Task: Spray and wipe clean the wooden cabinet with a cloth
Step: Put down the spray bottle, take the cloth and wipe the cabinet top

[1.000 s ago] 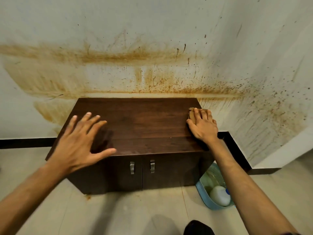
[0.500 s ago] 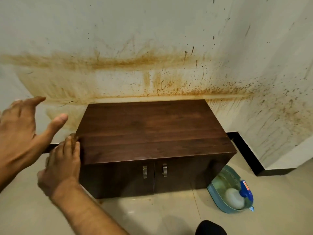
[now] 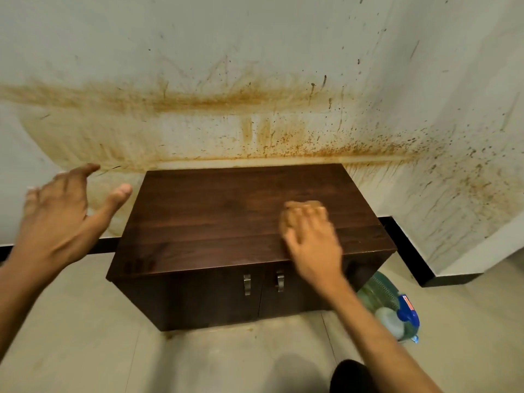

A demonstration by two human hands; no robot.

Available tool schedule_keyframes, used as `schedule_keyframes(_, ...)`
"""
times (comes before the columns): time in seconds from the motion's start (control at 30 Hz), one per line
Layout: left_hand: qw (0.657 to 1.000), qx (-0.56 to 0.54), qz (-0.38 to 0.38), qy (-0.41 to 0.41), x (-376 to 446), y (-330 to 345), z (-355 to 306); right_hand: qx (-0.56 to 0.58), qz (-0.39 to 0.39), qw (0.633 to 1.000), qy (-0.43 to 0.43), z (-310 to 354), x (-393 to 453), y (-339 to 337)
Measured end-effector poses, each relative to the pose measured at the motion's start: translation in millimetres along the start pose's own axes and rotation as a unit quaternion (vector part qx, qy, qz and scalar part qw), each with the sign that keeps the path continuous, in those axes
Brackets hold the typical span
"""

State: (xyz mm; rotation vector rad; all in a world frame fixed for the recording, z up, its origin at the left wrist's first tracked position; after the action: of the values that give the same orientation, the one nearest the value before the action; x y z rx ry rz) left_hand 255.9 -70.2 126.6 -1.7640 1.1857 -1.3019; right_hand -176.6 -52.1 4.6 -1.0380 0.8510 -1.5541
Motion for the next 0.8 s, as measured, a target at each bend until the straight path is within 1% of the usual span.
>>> schedule_keyframes(0.03, 1.000, 0.013, 0.009, 0.014, 1, 2, -6, -0.023, -0.069, 0.997, 0.031, -43, 7, -26)
schedule_keyframes(0.07, 0.999, 0.015, 0.035, 0.012, 1, 3, -10, -0.045, -0.099, 0.993, 0.055, -75, 9, -45)
schedule_keyframes(0.1, 0.997, 0.044, 0.060, 0.010, 4, 9, -2, -0.056, -0.098, 0.989, 0.091, -108, 9, -59)
schedule_keyframes(0.13, 0.996, 0.046, 0.074, -0.003, 2, 8, 5, -0.068, -0.084, 0.987, 0.121, -130, 12, -65)
schedule_keyframes(0.17, 0.997, 0.046, 0.064, -0.018, 1, 4, 13, -0.083, -0.056, 0.986, 0.135, -140, 17, -65)
schedule_keyframes(0.23, 0.997, 0.029, 0.060, -0.034, -1, 3, 35, -0.120, -0.059, 0.980, 0.148, -136, 26, -55)
schedule_keyframes(0.27, 0.998, 0.018, 0.051, -0.042, -2, 2, 47, -0.117, -0.069, 0.980, 0.149, -134, 24, -50)
schedule_keyframes(0.3, 0.997, 0.012, 0.056, -0.051, -4, 2, 59, -0.113, -0.083, 0.977, 0.160, -132, 25, -47)
schedule_keyframes(0.37, 0.993, 0.028, 0.099, -0.055, -10, 11, 84, -0.085, -0.094, 0.976, 0.176, -114, 27, -44)
schedule_keyframes(0.4, 0.990, 0.033, 0.132, -0.038, -15, 18, 85, -0.071, -0.085, 0.977, 0.180, -96, 28, -37)
schedule_keyframes(0.43, 0.986, 0.037, 0.164, -0.007, -19, 27, 82, -0.062, -0.076, 0.983, 0.158, -72, 32, -24)
schedule_keyframes(0.5, 0.970, 0.055, 0.233, 0.039, -28, 43, 72, -0.045, -0.044, 0.995, 0.077, -1, 38, 10)
schedule_keyframes(0.57, 0.958, 0.066, 0.270, 0.065, -33, 51, 62, -0.039, -0.010, 0.999, -0.018, 88, 41, 44)
schedule_keyframes(0.63, 0.959, 0.064, 0.266, 0.071, -31, 52, 60, -0.015, 0.035, 0.996, -0.083, 181, 37, 79)
schedule_keyframes(0.7, 0.964, 0.059, 0.248, 0.074, -28, 46, 61, 0.005, 0.087, 0.984, -0.157, 265, 25, 108)
schedule_keyframes(0.73, 0.966, 0.051, 0.242, 0.070, -28, 44, 64, 0.007, 0.112, 0.974, -0.196, 296, 18, 117)
schedule_keyframes(0.8, 0.966, 0.043, 0.248, 0.058, -29, 45, 70, 0.003, 0.143, 0.958, -0.249, 325, 12, 126)
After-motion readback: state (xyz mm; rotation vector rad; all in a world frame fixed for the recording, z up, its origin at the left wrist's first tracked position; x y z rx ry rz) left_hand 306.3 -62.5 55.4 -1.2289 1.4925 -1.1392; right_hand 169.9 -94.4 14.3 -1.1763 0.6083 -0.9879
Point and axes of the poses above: each hand's wrist, its own x-axis towards the middle knuckle, its own y-axis out of the palm, z = x × y, the point moved 6 cm from there along x, towards the middle knuckle, and after that the axes turned 3 degrees about -z, right-handed, at the moved point
